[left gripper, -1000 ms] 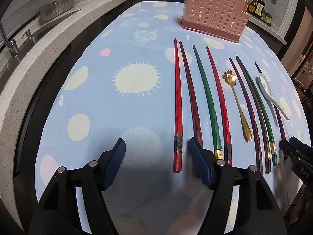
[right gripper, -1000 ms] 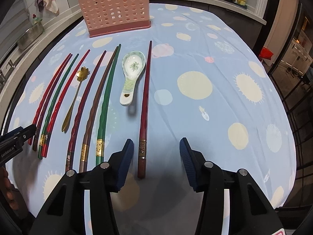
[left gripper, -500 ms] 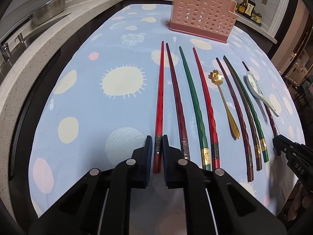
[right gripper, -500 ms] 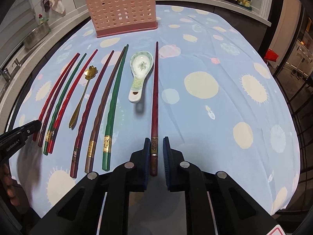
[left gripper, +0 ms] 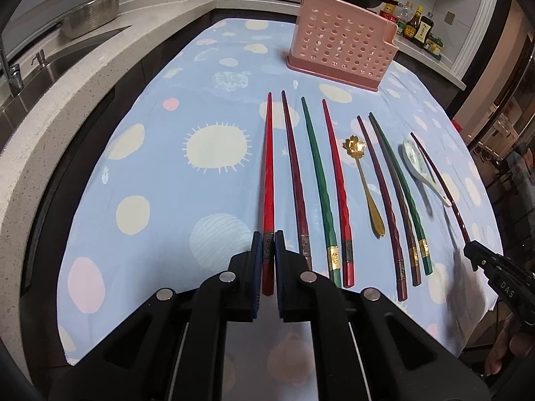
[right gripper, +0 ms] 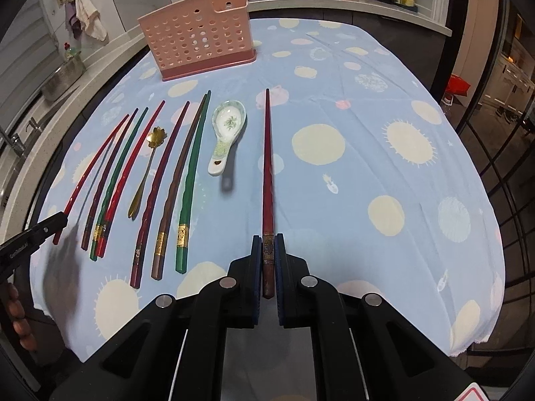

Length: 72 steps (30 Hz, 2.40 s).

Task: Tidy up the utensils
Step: 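Lift both held chopsticks and carry them toward the pink utensil holder, then lower the chopsticks into the pink holder and open both tools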

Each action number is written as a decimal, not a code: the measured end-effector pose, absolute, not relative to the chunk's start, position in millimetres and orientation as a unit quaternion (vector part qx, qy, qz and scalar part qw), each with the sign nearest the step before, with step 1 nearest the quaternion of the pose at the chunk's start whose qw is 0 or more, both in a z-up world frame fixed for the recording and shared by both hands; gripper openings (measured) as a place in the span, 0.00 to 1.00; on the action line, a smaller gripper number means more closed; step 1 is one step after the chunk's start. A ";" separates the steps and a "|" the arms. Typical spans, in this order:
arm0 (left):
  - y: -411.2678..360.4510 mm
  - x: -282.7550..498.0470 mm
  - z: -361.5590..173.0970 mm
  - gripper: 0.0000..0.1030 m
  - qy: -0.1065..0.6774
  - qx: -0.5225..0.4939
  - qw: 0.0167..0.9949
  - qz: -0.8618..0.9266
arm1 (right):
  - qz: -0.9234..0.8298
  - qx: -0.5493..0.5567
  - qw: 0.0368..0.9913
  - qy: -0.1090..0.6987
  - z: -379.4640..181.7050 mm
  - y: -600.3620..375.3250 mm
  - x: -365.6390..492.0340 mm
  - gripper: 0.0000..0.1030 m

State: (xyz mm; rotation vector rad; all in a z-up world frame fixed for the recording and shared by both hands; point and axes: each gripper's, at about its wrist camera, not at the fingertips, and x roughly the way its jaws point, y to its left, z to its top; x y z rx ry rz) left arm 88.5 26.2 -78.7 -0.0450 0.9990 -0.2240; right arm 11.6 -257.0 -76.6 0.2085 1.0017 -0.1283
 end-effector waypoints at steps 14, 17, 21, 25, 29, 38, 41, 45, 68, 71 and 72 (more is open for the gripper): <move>35.0 92.6 17.9 0.07 0.383 -0.056 0.914 -0.120 | -0.063 0.115 0.919 0.372 25.9 -277.3 15.9 0.07; 33.2 104.3 38.9 0.07 0.361 -0.058 0.922 -0.123 | -0.066 0.115 0.927 0.350 49.2 -284.5 27.6 0.07; 29.5 124.2 61.2 0.07 0.339 -0.054 0.931 -0.123 | -0.066 0.120 0.934 0.330 72.1 -293.1 47.0 0.07; 25.0 148.2 77.6 0.07 0.323 -0.049 0.938 -0.118 | -0.061 0.121 0.938 0.319 87.2 -295.6 65.3 0.07; 21.2 167.8 96.2 0.07 0.308 -0.046 0.943 -0.120 | -0.048 0.122 0.943 0.306 103.5 -296.0 85.8 0.07; 3.7 210.8 153.0 0.07 0.255 -0.051 0.955 -0.141 | -0.023 0.144 0.956 0.255 147.9 -303.5 145.6 0.07; -4.1 226.6 174.4 0.07 0.234 -0.056 0.958 -0.152 | -0.020 0.148 0.959 0.239 163.2 -305.3 170.0 0.07; -16.2 252.6 199.3 0.07 0.207 -0.056 0.963 -0.161 | -0.023 0.153 0.963 0.223 178.2 -310.1 204.2 0.07; -43.0 363.5 120.4 0.07 0.291 -0.052 0.946 -0.132 | -0.042 0.155 0.938 0.308 97.4 -312.6 322.2 0.13; -37.7 364.5 117.8 0.16 0.300 -0.062 0.944 -0.120 | -0.052 0.151 0.941 0.297 102.6 -313.8 317.1 0.30; -35.8 364.2 118.1 0.27 0.301 -0.066 0.944 -0.115 | -0.056 0.149 0.943 0.292 105.2 -314.3 314.0 0.31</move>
